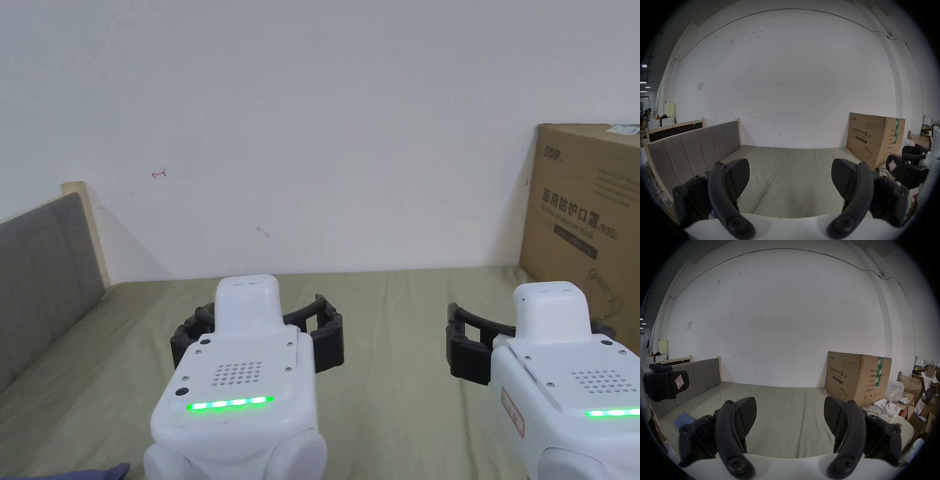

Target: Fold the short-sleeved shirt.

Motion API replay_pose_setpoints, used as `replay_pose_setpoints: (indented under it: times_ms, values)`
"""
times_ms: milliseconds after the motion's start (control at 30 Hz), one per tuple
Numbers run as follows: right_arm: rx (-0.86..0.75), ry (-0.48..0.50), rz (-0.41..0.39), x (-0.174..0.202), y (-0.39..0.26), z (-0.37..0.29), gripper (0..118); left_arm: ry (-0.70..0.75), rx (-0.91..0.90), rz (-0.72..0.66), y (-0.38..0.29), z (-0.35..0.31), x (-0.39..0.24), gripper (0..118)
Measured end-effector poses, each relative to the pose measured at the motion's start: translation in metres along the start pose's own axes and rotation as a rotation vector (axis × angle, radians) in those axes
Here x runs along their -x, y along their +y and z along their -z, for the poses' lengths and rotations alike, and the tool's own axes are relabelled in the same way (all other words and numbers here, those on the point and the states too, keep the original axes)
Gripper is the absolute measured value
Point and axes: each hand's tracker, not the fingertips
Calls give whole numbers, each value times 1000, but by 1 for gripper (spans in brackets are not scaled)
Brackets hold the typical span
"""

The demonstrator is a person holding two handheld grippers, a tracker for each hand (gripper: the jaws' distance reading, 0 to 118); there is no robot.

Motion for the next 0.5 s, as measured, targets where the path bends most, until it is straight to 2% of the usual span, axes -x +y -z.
replay_pose_setpoints:
  times_ms: [200,300,500]
  values:
    - [6,-19,-14,0,0,0,92,22,19,5,1,5,-2,105]
    - [7,-18,-12,0,-1,0,92,-30,9,-27,1,3,3,105]
    - [-1,-31,-25,1,-4,2,92,10,9,18,1,4,-1,105]
